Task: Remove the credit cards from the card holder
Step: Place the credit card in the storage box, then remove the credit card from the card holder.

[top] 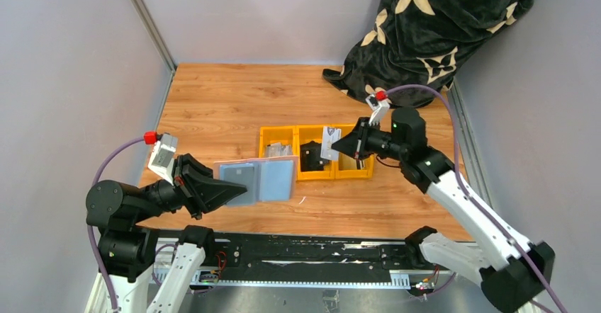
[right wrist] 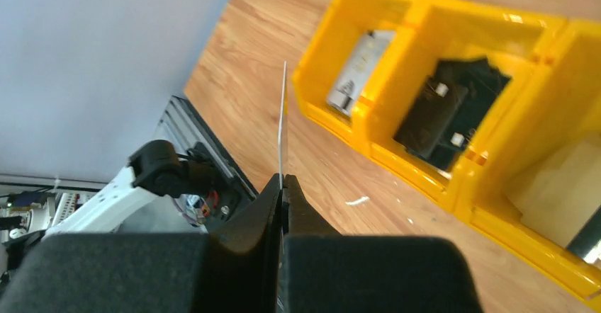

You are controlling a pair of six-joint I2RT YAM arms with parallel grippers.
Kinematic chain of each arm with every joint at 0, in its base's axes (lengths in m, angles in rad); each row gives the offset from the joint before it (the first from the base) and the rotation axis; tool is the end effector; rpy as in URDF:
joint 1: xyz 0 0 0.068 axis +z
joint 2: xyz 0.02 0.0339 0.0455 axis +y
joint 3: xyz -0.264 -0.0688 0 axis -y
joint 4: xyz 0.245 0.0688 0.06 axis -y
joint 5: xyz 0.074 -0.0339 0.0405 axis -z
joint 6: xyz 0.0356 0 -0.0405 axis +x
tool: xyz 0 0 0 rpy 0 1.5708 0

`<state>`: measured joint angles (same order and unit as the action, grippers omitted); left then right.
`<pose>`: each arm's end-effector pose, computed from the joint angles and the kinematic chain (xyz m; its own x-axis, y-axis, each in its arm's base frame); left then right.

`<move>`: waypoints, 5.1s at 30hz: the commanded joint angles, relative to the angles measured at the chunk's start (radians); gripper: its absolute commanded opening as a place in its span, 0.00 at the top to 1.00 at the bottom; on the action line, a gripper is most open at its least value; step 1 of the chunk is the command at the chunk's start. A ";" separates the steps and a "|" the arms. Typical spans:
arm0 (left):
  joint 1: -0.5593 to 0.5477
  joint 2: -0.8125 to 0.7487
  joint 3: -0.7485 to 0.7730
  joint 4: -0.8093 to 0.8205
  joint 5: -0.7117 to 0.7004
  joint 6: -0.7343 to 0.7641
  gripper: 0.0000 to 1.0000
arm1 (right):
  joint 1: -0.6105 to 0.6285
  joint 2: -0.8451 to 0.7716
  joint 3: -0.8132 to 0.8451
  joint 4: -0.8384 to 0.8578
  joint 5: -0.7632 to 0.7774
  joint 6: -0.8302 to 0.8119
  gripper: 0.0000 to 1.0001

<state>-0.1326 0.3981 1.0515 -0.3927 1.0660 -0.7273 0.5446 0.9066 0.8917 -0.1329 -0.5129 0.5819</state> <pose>0.0185 -0.0339 0.4359 -0.4090 -0.2698 -0.8717 0.8438 0.2519 -0.4739 0.1680 0.1222 0.3623 -0.5815 0.2077 -0.7866 -0.6547 0.4545 0.6040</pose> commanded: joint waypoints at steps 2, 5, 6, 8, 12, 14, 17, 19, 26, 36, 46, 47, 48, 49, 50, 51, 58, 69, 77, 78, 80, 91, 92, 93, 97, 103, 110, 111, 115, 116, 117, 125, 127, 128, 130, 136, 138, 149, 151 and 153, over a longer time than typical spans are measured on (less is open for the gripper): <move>-0.002 0.004 0.028 -0.019 0.012 0.035 1.00 | -0.042 0.195 -0.022 0.002 -0.041 -0.025 1.00; -0.002 0.005 0.030 -0.018 0.013 0.041 1.00 | 0.028 0.350 0.045 0.077 -0.050 -0.001 1.00; -0.002 0.005 0.032 -0.018 0.012 0.042 1.00 | 0.057 0.405 0.084 0.067 -0.031 -0.009 1.00; -0.002 0.005 0.034 -0.019 0.014 0.040 1.00 | 0.111 0.521 0.168 0.054 -0.022 -0.017 1.00; -0.003 0.002 0.039 -0.024 0.021 0.042 1.00 | 0.176 0.758 0.342 -0.010 0.009 -0.002 1.00; -0.002 0.001 0.040 -0.024 0.023 0.040 1.00 | 0.196 0.874 0.418 -0.022 0.033 0.026 1.00; -0.002 0.000 0.043 -0.027 0.026 0.039 1.00 | 0.215 0.980 0.490 -0.030 0.066 0.065 1.00; -0.002 -0.002 0.044 -0.029 0.030 0.040 1.00 | 0.221 1.020 0.512 -0.023 0.089 0.092 1.00; -0.002 -0.010 0.043 -0.036 0.034 0.054 1.00 | 0.240 1.083 0.553 0.003 0.180 0.135 1.00; -0.002 -0.014 0.039 -0.033 0.039 0.055 1.00 | 0.281 1.105 0.589 0.015 0.238 0.176 0.65; -0.002 -0.019 0.048 -0.024 0.043 0.044 1.00 | 0.317 0.785 0.541 -0.028 0.394 0.074 0.47; -0.002 -0.019 0.049 -0.024 0.043 0.043 1.00 | 0.318 0.732 0.527 -0.027 0.391 0.060 0.45; -0.002 -0.019 0.048 -0.024 0.044 0.042 1.00 | 0.318 0.683 0.509 -0.025 0.384 0.043 0.43; -0.002 -0.019 0.047 -0.024 0.045 0.041 1.00 | 0.317 0.627 0.491 -0.019 0.358 0.033 0.38; -0.002 -0.021 0.045 -0.020 0.043 0.039 1.00 | 0.315 0.568 0.463 -0.001 0.328 0.028 0.35; -0.002 -0.022 0.045 -0.017 0.044 0.034 1.00 | 0.311 0.491 0.416 0.024 0.296 0.028 0.33; -0.002 -0.027 0.042 -0.004 0.038 0.026 1.00 | 0.299 0.036 0.057 0.478 0.119 0.194 0.17; -0.002 -0.023 0.026 0.012 0.014 0.008 1.00 | 0.501 -0.016 -0.022 0.698 -0.009 0.210 0.16; -0.002 -0.016 0.031 -0.005 -0.004 0.019 1.00 | 0.671 0.062 0.046 0.639 0.082 0.017 0.16; -0.002 -0.016 0.031 -0.009 -0.008 0.022 1.00 | 0.686 0.070 0.051 0.636 0.098 -0.002 0.16; -0.002 -0.016 0.028 -0.013 -0.014 0.022 1.00 | 0.710 0.095 0.074 0.615 0.129 -0.029 0.22; -0.002 -0.015 0.000 -0.056 -0.020 0.037 0.61 | 0.727 0.189 0.200 0.440 0.319 -0.023 1.00; -0.002 -0.015 0.003 -0.056 -0.011 0.035 0.54 | 0.726 0.177 0.186 0.448 0.331 -0.026 1.00; -0.002 -0.015 0.008 -0.059 -0.002 0.040 0.52 | 0.727 0.165 0.175 0.457 0.342 -0.027 1.00; -0.002 -0.019 0.019 -0.064 0.028 0.052 0.54 | 0.727 0.132 0.158 0.453 0.353 -0.037 1.00; -0.002 -0.015 0.021 -0.024 0.081 0.022 0.64 | 0.727 0.113 0.165 0.422 0.338 -0.055 1.00; -0.002 -0.009 0.046 0.007 0.113 -0.010 0.69 | 0.726 0.099 0.174 0.376 0.331 -0.083 1.00; -0.002 -0.008 0.047 0.005 0.115 -0.006 0.69 | 0.726 0.099 0.173 0.375 0.327 -0.082 1.00; -0.002 -0.008 0.041 -0.019 0.086 0.024 0.72 | 0.726 0.109 0.181 0.388 0.283 -0.076 1.00; -0.002 -0.007 0.042 -0.039 0.073 0.040 0.72 | 0.727 0.112 0.186 0.390 0.265 -0.074 1.00; -0.002 -0.006 0.049 -0.061 0.042 0.065 0.74 | 0.726 0.116 0.187 0.396 0.246 -0.075 1.00; -0.002 0.002 0.095 -0.227 -0.121 0.210 0.82 | 0.738 0.130 0.172 0.509 0.123 -0.065 1.00; -0.002 -0.003 0.091 -0.223 -0.124 0.203 0.82 | 0.745 0.133 0.166 0.538 0.103 -0.069 1.00; -0.002 -0.006 0.085 -0.216 -0.122 0.202 0.82 | 0.749 0.136 0.164 0.552 0.094 -0.068 1.00; -0.002 -0.015 0.072 -0.191 -0.104 0.183 0.82 | 0.756 0.148 0.168 0.575 0.074 -0.068 0.99; -0.002 -0.046 0.015 -0.015 0.016 0.028 0.88 | 0.768 0.184 0.199 0.538 0.099 -0.082 0.83; -0.002 -0.048 0.021 -0.016 0.018 0.029 0.92 | 0.769 0.173 0.194 0.516 0.130 -0.090 0.70; -0.002 -0.048 0.042 -0.075 -0.008 0.081 1.00 | 0.768 0.051 0.201 0.277 0.512 -0.201 0.22; -0.002 -0.047 0.039 -0.073 -0.018 0.081 1.00 | 0.776 0.084 0.227 0.251 0.565 -0.212 0.22; -0.002 -0.045 0.039 -0.074 -0.026 0.081 1.00 | 0.809 0.125 0.272 0.215 0.621 -0.250 0.22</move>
<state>-0.1326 0.3622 1.0756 -0.4732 1.0504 -0.6533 1.3075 0.9733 1.0920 0.1741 -0.0502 0.4072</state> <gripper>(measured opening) 0.048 0.781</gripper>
